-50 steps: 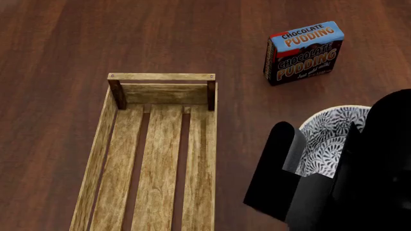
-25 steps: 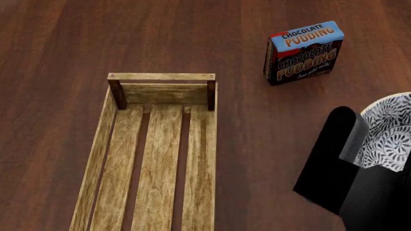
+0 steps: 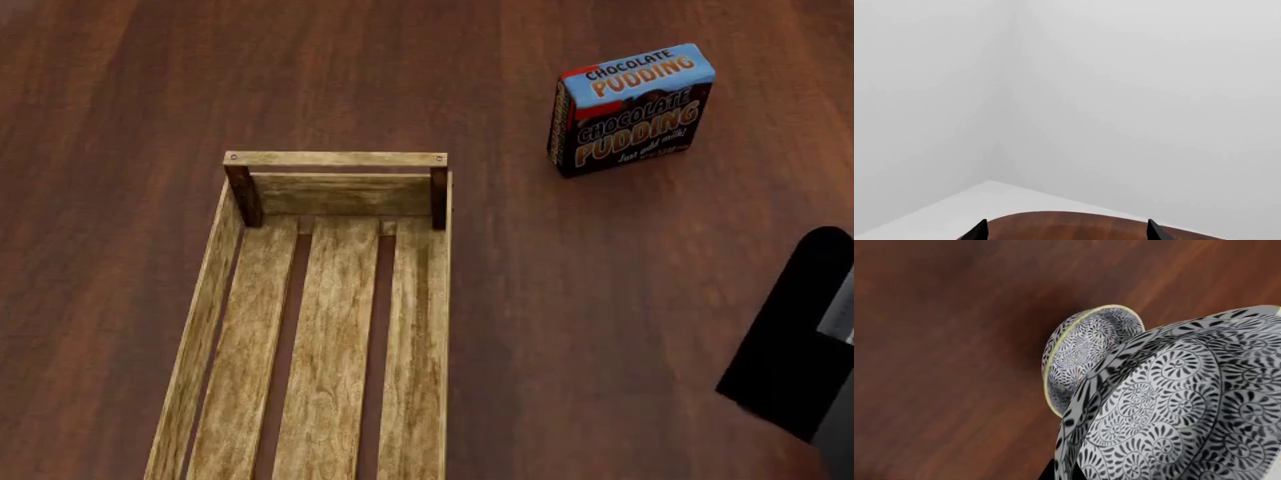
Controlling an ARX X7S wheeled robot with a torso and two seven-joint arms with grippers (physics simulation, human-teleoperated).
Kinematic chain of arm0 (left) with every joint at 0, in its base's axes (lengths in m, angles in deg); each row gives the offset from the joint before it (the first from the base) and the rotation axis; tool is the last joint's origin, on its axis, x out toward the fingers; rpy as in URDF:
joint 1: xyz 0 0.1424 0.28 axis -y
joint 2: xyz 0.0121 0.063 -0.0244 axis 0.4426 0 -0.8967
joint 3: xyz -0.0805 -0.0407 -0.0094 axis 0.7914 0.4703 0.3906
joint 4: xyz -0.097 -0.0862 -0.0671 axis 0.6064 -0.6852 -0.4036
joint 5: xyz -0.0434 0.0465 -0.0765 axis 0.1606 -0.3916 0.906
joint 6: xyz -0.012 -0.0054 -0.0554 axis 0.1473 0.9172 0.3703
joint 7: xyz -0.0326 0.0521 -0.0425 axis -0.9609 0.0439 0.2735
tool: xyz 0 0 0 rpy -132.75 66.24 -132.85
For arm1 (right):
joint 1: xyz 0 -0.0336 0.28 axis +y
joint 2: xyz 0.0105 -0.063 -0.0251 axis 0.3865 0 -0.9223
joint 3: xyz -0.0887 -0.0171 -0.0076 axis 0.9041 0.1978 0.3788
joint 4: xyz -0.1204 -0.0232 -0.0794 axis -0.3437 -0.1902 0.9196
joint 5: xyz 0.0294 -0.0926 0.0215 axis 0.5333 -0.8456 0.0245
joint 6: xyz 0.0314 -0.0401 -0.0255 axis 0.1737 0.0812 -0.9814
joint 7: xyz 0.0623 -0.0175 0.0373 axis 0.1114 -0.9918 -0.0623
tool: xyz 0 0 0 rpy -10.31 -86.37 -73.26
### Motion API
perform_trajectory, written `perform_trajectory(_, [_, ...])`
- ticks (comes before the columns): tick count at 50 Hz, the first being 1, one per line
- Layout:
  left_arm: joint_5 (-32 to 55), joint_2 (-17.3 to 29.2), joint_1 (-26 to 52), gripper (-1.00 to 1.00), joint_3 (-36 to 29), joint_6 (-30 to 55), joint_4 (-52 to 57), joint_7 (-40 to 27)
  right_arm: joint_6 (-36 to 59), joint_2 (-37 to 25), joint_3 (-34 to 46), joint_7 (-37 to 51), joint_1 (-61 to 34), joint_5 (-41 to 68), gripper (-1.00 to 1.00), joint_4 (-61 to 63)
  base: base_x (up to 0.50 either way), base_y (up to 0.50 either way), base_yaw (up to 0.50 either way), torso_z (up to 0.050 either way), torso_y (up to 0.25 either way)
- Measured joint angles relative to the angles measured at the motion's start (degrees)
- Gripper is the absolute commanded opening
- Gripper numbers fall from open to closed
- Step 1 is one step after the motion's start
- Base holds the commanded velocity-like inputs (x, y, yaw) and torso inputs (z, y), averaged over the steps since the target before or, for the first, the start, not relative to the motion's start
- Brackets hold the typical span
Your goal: Stack the left bowl on the right bowl and place them in the tray.
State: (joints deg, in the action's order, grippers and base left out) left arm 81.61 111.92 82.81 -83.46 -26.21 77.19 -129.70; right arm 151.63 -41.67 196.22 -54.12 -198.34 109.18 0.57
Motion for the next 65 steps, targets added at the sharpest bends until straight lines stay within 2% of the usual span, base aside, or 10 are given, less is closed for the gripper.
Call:
perform_trajectory(27, [1.73, 0.92, 14.47, 1.0, -13.18, 1.26, 0.07, -0.75, -8.51, -3.22, 6.39, -9.23, 5.14, -19.07, -1.0, -5.29, 0.0, 0.0, 0.0, 0.0, 0.0])
perform_trajectory(44, [3.19, 1.41, 20.12, 1.0, -17.21, 2.6, 0.07, -0.82, -17.52, -2.55, 9.0, -11.86, 12.13, -28.54, -1.0, -12.22, 0.0, 0.0, 0.0, 0.0, 0.0])
perform_trajectory(65, [6.78, 0.24, 28.76, 1.0, -22.22, 6.65, 0.08, -0.85, -29.57, 0.3, 9.25, -12.3, 24.88, -33.84, -1.0, -23.56, 0.0, 0.0, 0.0, 0.0, 0.0])
